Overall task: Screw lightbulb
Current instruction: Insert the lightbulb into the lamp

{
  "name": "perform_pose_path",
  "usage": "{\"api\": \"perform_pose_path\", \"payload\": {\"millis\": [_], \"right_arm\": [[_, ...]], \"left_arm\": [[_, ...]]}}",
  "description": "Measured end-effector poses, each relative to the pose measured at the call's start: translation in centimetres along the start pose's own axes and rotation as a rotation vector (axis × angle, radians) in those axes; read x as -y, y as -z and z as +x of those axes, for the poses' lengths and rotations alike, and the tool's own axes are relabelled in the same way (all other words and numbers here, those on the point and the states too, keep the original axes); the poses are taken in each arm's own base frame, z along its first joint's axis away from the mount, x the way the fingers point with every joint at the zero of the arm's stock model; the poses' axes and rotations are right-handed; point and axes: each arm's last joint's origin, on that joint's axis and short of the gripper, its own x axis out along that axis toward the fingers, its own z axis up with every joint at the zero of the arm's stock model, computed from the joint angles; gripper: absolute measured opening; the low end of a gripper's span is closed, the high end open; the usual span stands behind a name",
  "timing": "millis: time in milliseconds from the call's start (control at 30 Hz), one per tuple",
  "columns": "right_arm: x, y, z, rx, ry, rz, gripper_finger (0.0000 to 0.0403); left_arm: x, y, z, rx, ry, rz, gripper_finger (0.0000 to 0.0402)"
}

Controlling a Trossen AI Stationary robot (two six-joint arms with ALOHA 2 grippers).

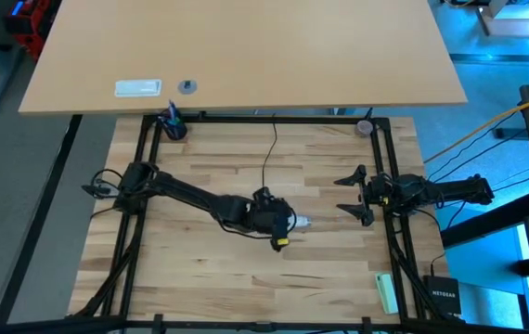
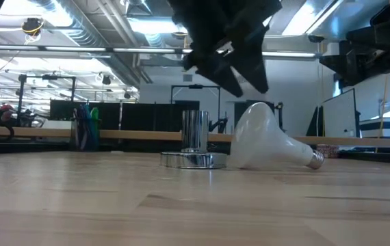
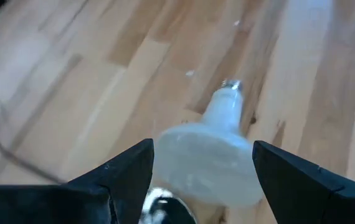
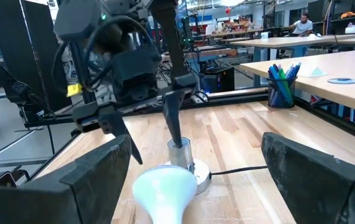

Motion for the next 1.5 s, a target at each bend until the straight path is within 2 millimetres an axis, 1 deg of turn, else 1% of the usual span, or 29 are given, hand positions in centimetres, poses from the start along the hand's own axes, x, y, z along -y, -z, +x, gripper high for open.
{"api": "perform_pose_path", "payload": {"millis": [167,300,500,767,833,900,1100,1300,1433,1500], "right_arm": [[0.0,0.0,0.0,0.0,0.0,0.0,0.0363],[0.0,0.0,0.0,0.001,0.0,0.0,0.0363],[0.0,0.0,0.0,0.0,0.0,0.0,0.0363],[0.0,0.0,0.0,0.001,0.0,0.0,0.0363],[0.0,0.0,0.0,0.001,0.0,0.0,0.0363],[0.0,0.0,0.0,0.0,0.0,0.0,0.0363],[0.0,0.0,0.0,0.0,0.0,0.0,0.0363],[0.0,0.0,0.0,0.0,0.0,0.0,0.0363],[0.0,0.0,0.0,0.0,0.001,0.0,0.0363],[0.0,0.0,0.0,0.0,0.0,0.0,0.0363]], "left_arm": [[-0.3,0.9,0.7,-0.013,-0.018,-0.158,0.0263],[-0.1,0.7,0.8,0.024,0.01,-0.241,0.0263],[0.6,0.1,0.9,0.087,0.075,-0.278,0.0263],[0.4,1.6,3.6,0.024,0.016,-0.251,0.0263],[0.3,2.0,4.2,0.01,0.003,-0.204,0.0263],[0.2,2.0,4.3,0.002,0.006,-0.147,0.0263],[-1.3,1.6,5.1,-0.022,-0.035,0.066,0.0263],[-3.8,0.9,6.2,-0.056,-0.087,0.245,0.0263],[-5.9,0.3,7.0,-0.07,-0.234,0.39,0.0263],[-6.6,-0.2,7.0,-0.062,-0.275,0.386,0.0263]]}}
